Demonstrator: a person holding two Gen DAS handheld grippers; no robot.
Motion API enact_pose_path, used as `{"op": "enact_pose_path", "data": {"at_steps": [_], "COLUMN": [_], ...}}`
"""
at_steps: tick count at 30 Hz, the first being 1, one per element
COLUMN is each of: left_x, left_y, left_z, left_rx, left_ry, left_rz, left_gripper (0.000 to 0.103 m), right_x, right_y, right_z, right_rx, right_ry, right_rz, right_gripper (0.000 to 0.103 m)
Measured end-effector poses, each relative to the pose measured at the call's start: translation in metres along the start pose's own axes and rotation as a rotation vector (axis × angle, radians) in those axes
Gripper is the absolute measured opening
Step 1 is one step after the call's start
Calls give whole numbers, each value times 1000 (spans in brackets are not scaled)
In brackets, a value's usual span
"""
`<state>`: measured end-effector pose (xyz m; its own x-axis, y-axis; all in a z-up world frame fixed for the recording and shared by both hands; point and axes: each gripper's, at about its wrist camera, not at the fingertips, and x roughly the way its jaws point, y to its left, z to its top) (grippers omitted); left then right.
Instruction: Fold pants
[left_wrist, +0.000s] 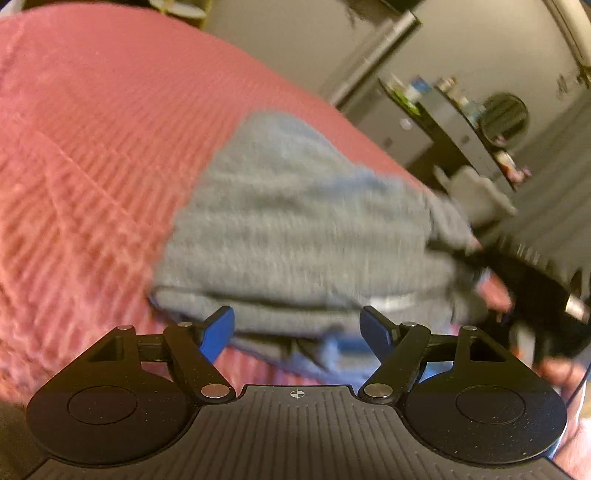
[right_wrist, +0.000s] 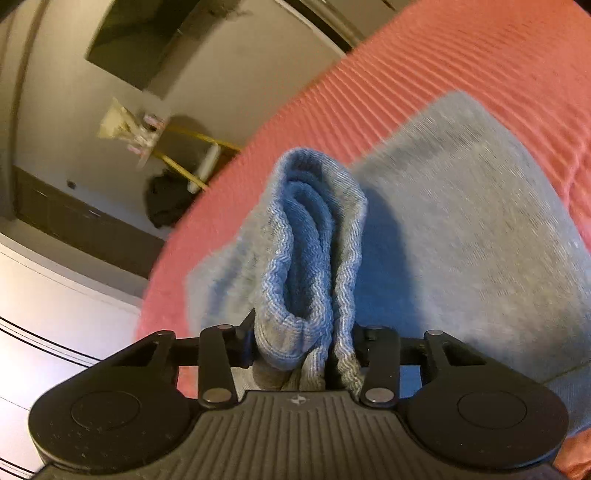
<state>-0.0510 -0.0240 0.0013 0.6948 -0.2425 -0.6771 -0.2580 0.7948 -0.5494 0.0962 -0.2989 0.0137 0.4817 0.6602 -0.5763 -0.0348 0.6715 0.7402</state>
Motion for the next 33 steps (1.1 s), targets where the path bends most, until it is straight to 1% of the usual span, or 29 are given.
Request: {"op": "enact_pose_path", "data": {"at_steps": [1,2,4,5,8,9,11,12,13,14,16,17,18,19,21,23,25,27,30,33], "left_x": [2,5,9,11,7,11,20,25,29,30,26,25,25,25,21,11,0,-6,-7,4], "left_y": [-3,-6,-16,-19,-26,-28,-31,-32,-32,-32,-29,-26,-21,-15,-3,0,2,0,-9,-22], "left_z": [-2,-6,-13,-15,-19,-20,-22,-23,-25,-25,-22,-19,-15,-12,-7,-6,-7,-10,-15,-15], "left_rx": [22,50,115,141,182,204,231,246,257,256,224,202,172,133,54,18,5,23,92,164], "left_ry": [14,13,-9,-21,-91,-101,-63,-46,-45,-61,-103,-110,-104,-95,-97,-157,-210,-231,-238,-211], "left_rz": [10,47,159,208,296,330,388,413,446,474,477,466,457,446,395,361,320,300,304,307], "left_gripper": [80,80,80,79,80,80,79,77,75,71,69,65,54,46,21,17,16,16,16,18], "right_x": [-5,-11,-21,-27,-46,-53,-62,-67,-69,-71,-74,-77,-82,-85,-87,-93,-100,-104,-107,-101], "right_y": [7,17,37,47,72,76,86,85,88,90,91,91,87,85,80,77,71,63,39,10], "right_z": [1,2,6,7,13,13,15,14,14,14,14,14,11,10,11,8,7,7,8,8], "right_rx": [-6,-21,-56,-72,-108,-120,-140,-138,-141,-143,-146,-151,-156,-154,-138,-135,-159,-181,-175,-154], "right_ry": [-15,-29,-56,-72,-102,-108,-118,-118,-120,-124,-127,-133,-139,-143,-151,-159,-177,-195,-202,-190], "right_rz": [18,34,65,90,161,174,195,204,213,218,221,222,221,220,217,195,151,107,34,-33], "right_gripper": [41,41,41,41,41,41,41,41,41,41,41,41,41,41,41,41,41,41,41,41]}}
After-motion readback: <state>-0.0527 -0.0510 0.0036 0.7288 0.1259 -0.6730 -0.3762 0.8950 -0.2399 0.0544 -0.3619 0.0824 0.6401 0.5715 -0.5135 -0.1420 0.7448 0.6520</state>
